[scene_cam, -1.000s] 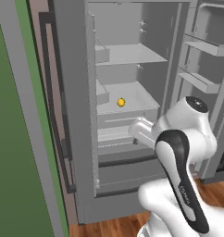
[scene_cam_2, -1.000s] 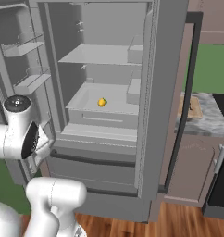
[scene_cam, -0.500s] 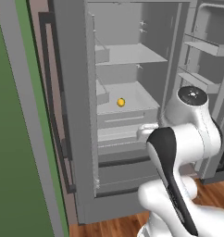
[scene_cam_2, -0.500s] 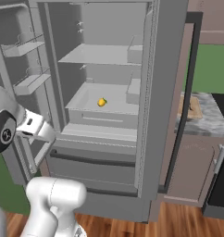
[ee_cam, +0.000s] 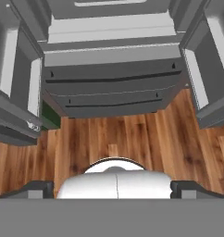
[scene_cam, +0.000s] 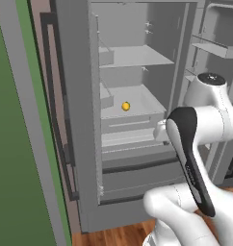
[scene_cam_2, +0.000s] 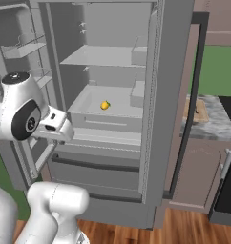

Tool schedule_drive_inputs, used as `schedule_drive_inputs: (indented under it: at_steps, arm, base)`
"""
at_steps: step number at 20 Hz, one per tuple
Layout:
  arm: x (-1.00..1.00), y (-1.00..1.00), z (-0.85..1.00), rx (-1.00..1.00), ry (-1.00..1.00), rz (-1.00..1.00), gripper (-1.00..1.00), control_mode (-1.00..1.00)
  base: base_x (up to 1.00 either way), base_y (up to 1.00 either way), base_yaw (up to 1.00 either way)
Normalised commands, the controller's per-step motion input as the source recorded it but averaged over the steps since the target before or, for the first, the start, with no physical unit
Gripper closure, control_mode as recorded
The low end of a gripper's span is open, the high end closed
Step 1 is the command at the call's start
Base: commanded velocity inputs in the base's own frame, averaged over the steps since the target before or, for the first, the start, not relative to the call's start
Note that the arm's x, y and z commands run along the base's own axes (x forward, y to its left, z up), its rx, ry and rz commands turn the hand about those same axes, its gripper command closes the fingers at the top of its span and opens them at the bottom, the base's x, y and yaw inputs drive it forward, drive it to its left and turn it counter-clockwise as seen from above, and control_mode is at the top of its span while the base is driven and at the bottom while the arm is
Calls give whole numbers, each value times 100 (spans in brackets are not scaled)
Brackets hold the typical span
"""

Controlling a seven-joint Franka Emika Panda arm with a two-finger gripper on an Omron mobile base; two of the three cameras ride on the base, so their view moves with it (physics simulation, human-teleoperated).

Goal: Retrieve a lemon from the fridge and place it on the cutting board with the fish.

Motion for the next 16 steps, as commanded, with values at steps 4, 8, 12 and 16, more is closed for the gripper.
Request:
schedule_drive_inputs:
  at_steps: [4, 8, 12, 16]
  arm:
    - [0, 0, -48, 0, -1, 0, -100, -100]
    - [-3, 1, -67, -5, -9, -1, -100, -100]
    - [-1, 0, -24, 0, 0, -2, -100, -100]
    - [-24, -10, 0, 1, 0, 0, -100, -100]
  base:
    - [0, 0, 0]
    - [0, 0, 0]
    - [0, 0, 0]
    - [0, 0, 0]
